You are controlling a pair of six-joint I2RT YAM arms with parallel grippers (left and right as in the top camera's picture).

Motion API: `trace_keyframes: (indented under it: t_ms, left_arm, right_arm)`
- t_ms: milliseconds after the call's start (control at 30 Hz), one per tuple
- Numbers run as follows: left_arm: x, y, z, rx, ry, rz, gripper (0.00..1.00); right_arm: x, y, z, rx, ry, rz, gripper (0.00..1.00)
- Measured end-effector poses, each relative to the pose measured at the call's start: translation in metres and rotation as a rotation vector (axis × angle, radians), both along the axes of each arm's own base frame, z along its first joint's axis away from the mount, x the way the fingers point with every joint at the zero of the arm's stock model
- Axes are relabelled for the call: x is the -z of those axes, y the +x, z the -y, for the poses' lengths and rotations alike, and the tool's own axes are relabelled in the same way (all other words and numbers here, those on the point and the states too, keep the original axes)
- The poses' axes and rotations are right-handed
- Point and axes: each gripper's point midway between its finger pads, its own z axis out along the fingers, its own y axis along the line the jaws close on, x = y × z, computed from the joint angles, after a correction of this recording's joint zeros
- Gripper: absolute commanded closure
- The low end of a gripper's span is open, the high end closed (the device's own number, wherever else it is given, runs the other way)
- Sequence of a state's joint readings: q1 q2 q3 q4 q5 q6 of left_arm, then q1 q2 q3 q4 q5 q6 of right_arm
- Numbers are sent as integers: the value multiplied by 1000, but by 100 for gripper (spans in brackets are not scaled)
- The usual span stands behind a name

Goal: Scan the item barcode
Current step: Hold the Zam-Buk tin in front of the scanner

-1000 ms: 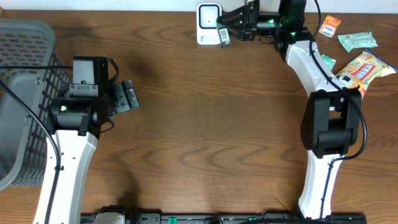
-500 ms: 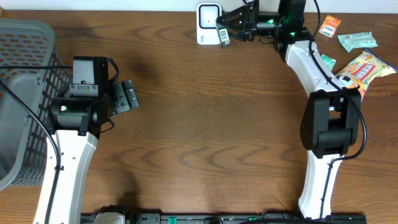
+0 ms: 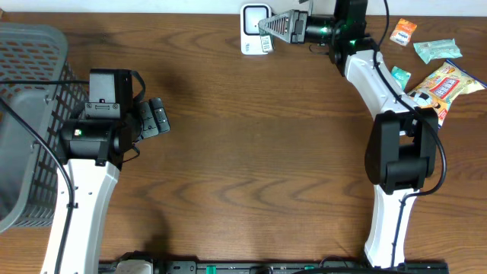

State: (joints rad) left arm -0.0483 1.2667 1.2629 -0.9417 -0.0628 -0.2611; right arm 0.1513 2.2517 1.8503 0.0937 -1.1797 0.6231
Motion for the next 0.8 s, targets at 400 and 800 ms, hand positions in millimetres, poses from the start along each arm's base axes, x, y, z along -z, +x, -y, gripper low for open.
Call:
trace_keyframes:
  t_ms: [400, 800]
  left_arm:
    - [0, 0, 0, 0, 0, 0, 2]
    - [0, 0, 0, 0, 0, 0, 2]
  right_arm:
    - [143, -17, 23, 208, -710, -98, 51]
    - [161, -30, 27, 401, -1481, 232, 54]
